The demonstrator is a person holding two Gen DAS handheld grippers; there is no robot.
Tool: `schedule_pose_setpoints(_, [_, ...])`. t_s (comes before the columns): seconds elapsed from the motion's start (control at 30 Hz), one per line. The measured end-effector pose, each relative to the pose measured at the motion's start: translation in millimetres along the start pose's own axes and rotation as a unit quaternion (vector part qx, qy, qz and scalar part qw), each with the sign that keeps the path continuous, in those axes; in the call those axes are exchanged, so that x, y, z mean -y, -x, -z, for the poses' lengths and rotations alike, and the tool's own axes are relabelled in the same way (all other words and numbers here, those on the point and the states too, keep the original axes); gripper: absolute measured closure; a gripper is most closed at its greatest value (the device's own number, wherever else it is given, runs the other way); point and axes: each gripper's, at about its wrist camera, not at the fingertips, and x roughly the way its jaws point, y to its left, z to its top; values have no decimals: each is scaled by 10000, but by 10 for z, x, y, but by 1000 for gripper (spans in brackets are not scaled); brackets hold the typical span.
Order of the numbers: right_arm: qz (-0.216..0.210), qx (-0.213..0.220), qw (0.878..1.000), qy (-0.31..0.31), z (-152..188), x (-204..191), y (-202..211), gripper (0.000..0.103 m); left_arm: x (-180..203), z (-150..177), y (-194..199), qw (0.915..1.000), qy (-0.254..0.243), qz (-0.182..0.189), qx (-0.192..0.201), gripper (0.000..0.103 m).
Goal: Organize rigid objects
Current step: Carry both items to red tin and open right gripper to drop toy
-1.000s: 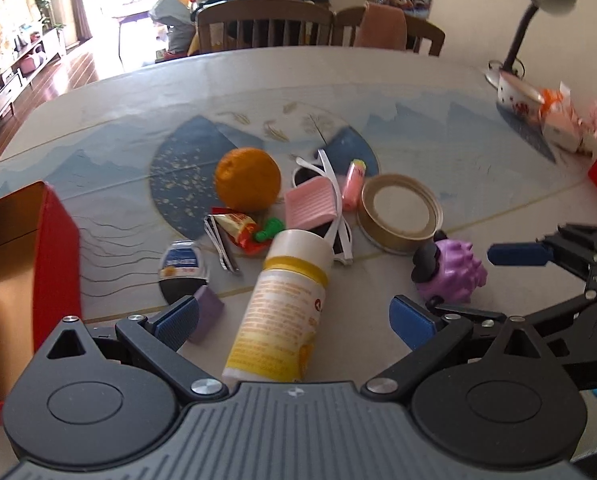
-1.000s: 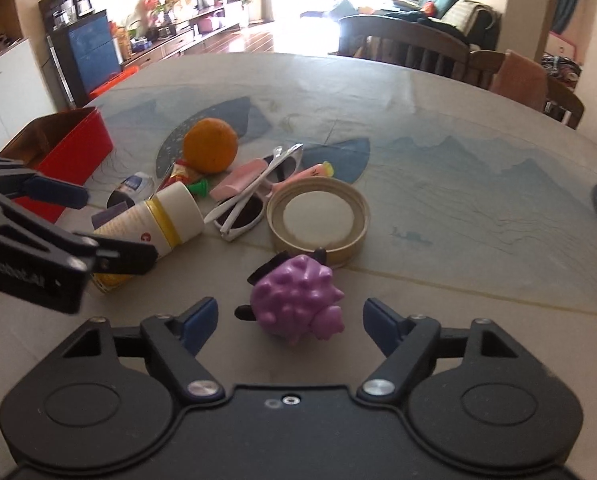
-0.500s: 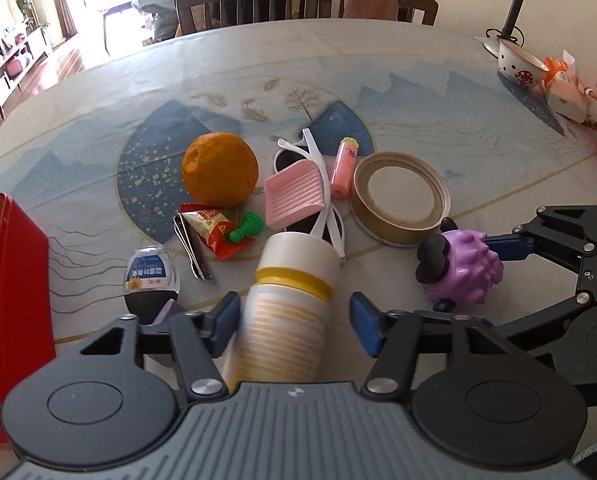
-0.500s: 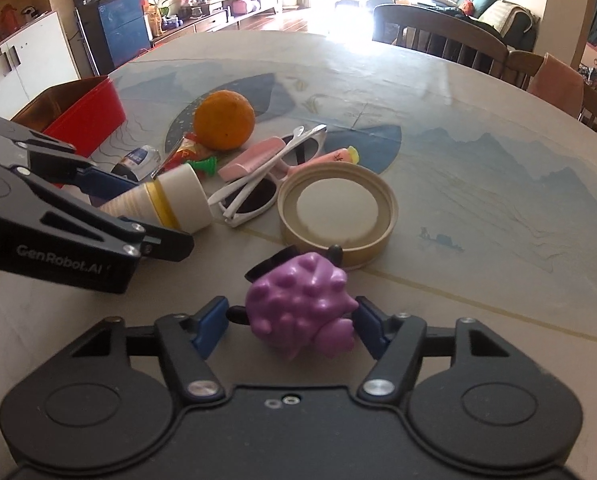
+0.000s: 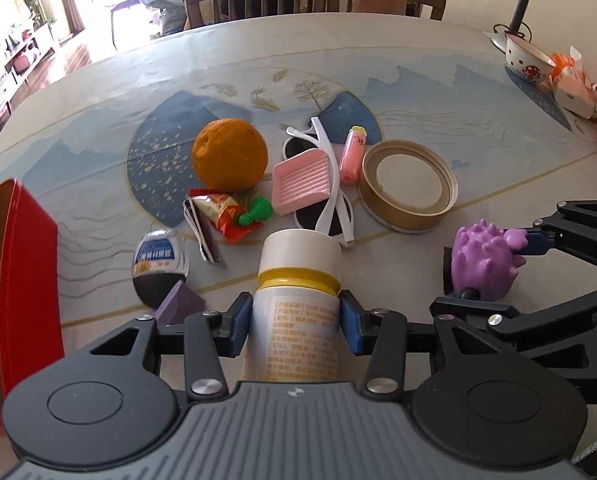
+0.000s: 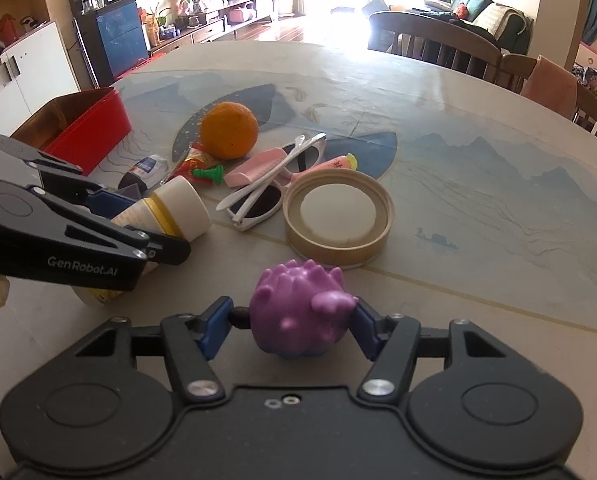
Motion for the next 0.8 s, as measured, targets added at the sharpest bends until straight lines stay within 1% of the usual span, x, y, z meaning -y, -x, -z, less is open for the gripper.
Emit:
schedule_pose_setpoints(0.2, [111, 161, 9998, -80, -13, -102, 136, 42, -114, 56, 142, 9998, 153, 121, 96, 58])
schedule_pose_setpoints(0.33, [137, 275, 9995, -112, -79, -216, 276, 42, -229, 69, 282, 9993, 275, 197, 141, 58])
schedule_pose_setpoints(0.67, [76, 568, 9983, 52, -379, -679, 492, 42, -664, 66, 688, 9973, 505, 383, 365, 59])
schedule_pose_setpoints(0.8, [56, 698, 9975, 102, -519, -888, 525, 42, -879, 65, 860, 9959, 584, 425, 544, 59])
